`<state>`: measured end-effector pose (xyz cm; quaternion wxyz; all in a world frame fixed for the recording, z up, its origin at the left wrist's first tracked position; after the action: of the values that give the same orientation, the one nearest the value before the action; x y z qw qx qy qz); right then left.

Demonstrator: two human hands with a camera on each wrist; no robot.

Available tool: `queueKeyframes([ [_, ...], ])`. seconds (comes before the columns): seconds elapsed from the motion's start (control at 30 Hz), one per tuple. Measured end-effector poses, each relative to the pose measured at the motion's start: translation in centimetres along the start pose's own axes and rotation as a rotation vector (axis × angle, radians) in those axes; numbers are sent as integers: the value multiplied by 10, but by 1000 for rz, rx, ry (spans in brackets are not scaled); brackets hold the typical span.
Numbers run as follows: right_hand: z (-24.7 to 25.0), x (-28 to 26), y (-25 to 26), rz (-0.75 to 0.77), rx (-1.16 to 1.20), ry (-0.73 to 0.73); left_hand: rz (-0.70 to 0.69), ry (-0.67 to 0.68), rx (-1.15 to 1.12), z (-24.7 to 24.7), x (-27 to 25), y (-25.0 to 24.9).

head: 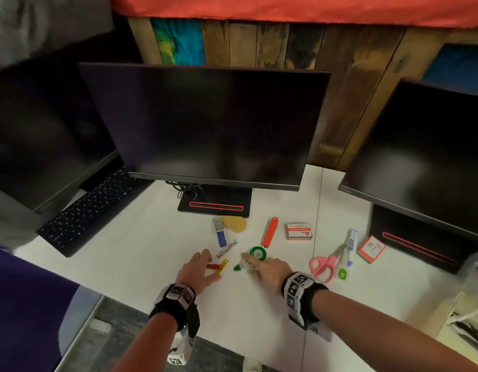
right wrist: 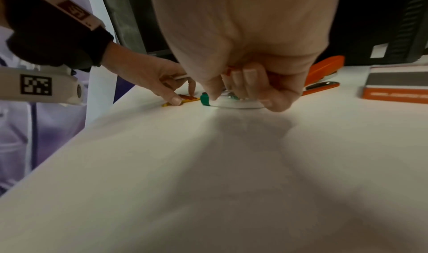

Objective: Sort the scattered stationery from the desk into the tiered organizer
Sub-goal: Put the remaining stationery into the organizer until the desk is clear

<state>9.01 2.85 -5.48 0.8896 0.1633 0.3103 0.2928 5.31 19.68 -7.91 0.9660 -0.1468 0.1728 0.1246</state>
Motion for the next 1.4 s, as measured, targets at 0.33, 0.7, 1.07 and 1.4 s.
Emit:
queueKeyframes([
  [0.33, 13, 61, 53, 81, -120, -12, -1, 34, 53, 0, 9, 1],
  [0.7, 11, 56, 37, 18, -242, 56, -51, 248, 193, -12, 15, -9],
  [1.07, 33, -2, -12, -186, 527, -246, -115, 255, 237, -19, 14, -26],
  [1.4, 39, -106, -100, -374, 1604, -545, -336, 45, 57, 27, -13, -166],
])
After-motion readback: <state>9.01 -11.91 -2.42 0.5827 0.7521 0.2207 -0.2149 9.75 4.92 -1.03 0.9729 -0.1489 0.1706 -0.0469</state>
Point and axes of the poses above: each hand's wrist, its own x-axis towards the middle knuckle, its own z-axis out of the back of the hand, y = z × x, the point moved 9 cm from there along x, towards the middle knuckle, and after that the axes turned 11 degrees about x, right-handed, at the moved point
